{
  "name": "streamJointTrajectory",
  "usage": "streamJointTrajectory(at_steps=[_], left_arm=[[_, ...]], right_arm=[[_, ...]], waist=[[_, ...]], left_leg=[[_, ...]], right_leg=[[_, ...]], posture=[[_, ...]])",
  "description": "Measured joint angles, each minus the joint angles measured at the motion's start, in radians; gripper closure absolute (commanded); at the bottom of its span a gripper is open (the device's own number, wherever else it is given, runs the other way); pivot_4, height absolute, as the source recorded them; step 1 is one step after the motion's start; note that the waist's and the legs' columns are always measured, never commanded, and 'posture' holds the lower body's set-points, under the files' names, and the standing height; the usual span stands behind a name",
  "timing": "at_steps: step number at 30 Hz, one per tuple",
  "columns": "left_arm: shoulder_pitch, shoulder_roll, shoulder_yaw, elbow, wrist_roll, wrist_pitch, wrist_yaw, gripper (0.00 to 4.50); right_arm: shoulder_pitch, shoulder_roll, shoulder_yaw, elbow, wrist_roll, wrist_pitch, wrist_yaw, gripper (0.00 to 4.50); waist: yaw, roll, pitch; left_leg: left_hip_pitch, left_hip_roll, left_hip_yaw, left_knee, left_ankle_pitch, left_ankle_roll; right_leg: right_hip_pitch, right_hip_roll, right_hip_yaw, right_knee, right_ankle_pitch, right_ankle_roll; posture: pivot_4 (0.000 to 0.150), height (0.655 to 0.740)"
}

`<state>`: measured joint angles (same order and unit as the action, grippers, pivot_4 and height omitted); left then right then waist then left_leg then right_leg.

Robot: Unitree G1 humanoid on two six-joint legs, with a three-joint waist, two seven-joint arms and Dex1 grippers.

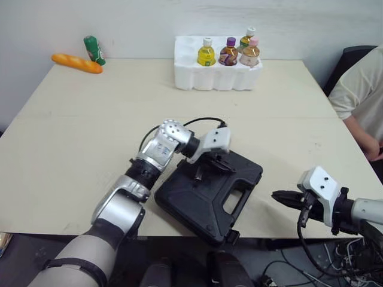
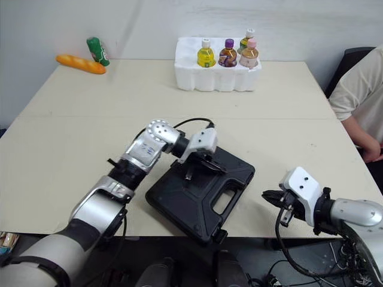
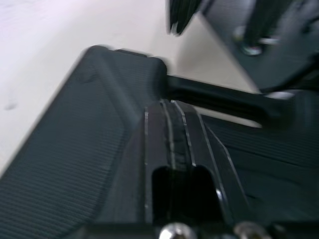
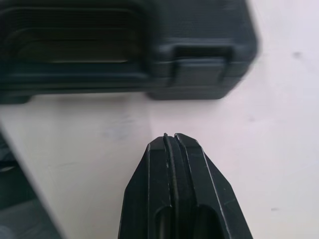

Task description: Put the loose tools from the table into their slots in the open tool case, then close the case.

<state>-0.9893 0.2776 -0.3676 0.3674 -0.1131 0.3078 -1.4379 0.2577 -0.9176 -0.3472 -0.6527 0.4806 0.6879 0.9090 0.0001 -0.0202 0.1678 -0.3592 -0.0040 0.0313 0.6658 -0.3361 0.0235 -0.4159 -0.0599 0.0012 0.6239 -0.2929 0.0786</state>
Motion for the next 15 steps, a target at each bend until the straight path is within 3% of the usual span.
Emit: streamJointTrajectory(at_steps=[5, 15], left_arm=[[0.132, 0.143, -0.058, -0.327, -0.067, 0.118, -0.063, 4.44], [0.19, 0.19, -0.191, -0.47, -0.023, 0.105, -0.048, 4.44]], right_arm=[[0.124, 0.007, 0.037, -0.124, 0.022, 0.015, 0.003, 4.5], [0.179, -0.015, 0.195, -0.169, 0.008, 0.015, -0.006, 4.5]], waist=[[-0.001, 0.001, 0.0], [0.002, 0.001, 0.0]], left_leg=[[0.002, 0.0, 0.0, 0.0, 0.0, 0.0], [0.003, -0.001, 0.0, -0.001, 0.0, 0.002]], right_leg=[[0.003, -0.001, 0.001, -0.002, 0.0, 0.0], [0.004, -0.001, 0.0, -0.003, -0.001, 0.0]], posture=[[0.15, 0.7367], [0.15, 0.7367]])
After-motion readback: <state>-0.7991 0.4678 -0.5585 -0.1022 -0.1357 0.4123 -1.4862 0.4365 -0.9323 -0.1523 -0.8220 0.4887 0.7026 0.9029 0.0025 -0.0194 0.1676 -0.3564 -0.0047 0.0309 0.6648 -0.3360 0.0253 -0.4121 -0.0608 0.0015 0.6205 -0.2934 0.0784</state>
